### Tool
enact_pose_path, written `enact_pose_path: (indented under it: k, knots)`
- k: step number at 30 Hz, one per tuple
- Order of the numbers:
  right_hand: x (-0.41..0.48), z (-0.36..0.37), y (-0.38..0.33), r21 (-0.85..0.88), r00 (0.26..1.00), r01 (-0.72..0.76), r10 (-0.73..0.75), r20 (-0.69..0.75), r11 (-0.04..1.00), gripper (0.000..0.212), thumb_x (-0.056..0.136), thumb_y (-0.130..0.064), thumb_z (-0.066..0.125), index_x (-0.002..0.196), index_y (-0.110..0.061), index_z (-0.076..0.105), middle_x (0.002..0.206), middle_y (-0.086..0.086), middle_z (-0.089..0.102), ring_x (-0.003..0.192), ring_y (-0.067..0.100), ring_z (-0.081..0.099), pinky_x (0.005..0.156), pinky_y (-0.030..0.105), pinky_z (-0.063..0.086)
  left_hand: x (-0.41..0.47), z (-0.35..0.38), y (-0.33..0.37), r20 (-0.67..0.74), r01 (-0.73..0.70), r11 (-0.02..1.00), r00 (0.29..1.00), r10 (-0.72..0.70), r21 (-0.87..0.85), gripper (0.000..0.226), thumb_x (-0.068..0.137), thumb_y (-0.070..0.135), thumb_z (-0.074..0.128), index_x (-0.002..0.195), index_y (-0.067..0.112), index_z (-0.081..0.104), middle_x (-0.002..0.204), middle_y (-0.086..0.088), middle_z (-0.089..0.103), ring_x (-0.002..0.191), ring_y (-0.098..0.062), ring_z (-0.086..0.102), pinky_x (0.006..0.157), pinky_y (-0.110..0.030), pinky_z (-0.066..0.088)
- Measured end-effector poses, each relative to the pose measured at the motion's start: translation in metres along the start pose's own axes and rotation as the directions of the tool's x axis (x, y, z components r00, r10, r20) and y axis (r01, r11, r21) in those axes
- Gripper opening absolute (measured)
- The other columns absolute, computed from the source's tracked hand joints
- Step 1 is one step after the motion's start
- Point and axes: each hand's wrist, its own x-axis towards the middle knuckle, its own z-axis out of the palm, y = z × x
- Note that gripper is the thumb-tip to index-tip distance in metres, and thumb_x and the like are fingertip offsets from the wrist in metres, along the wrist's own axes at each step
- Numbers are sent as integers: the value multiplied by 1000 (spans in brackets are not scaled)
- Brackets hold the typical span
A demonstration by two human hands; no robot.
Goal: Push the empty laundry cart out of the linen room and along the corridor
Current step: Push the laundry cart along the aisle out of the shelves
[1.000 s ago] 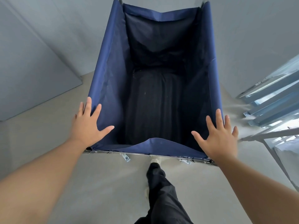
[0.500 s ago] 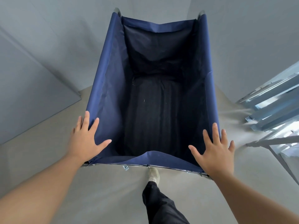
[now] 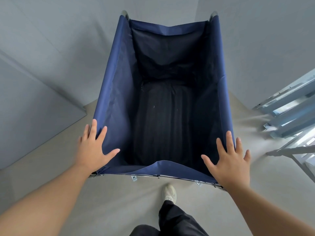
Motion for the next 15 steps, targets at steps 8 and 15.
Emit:
enact_pose_path:
  k: [8, 15]
  knots:
    - [5, -4, -24, 19, 1000, -30, 30, 3, 999, 86, 89, -78, 29, 155, -23, 36, 171, 5, 10, 155, 36, 14, 118, 61, 21, 24, -8, -19, -12, -37, 999, 999, 37, -22, 103, 75, 83, 37, 148, 11, 48, 167, -22, 13, 145, -53, 29, 102, -63, 43]
    - [8, -4, -54, 46, 997, -73, 74, -17, 996, 85, 89, -77, 35, 153, -21, 39, 170, 4, 12, 154, 35, 16, 117, 61, 23, 50, -13, -46, -11, -79, 997, 997, 79, -3, 104, 75, 84, 36, 149, 12, 47, 167, -21, 13, 145, -52, 28, 106, -62, 42]
